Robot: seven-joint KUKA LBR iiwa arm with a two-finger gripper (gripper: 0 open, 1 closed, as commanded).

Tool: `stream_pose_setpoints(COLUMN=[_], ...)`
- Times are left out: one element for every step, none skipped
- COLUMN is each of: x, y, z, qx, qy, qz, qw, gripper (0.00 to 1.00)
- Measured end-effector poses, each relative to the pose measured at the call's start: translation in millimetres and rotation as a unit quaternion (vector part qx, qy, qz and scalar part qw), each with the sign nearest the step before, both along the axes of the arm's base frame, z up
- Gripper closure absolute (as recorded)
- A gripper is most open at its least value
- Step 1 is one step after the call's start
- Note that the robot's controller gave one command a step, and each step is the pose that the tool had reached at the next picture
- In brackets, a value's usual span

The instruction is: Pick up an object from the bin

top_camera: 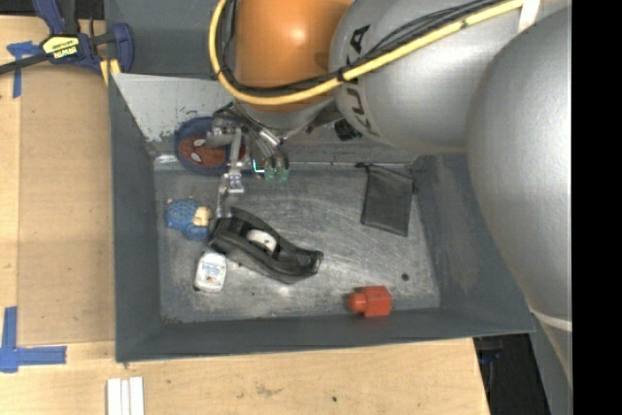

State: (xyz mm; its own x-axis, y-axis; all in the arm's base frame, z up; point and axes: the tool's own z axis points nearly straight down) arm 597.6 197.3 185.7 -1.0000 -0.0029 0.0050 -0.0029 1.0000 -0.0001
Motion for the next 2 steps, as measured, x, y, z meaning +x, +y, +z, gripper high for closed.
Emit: stream_pose_setpoints(x=[-21.1, -18.0], y=[-5.6, 18.7], z=[-56.6, -92.2], qx=[0.002, 0.002], qy=[-0.0068, -0.0039], qz=[0.021, 0.133], qw=[0.9998, 0.9911], gripper=[0.00, 0.00])
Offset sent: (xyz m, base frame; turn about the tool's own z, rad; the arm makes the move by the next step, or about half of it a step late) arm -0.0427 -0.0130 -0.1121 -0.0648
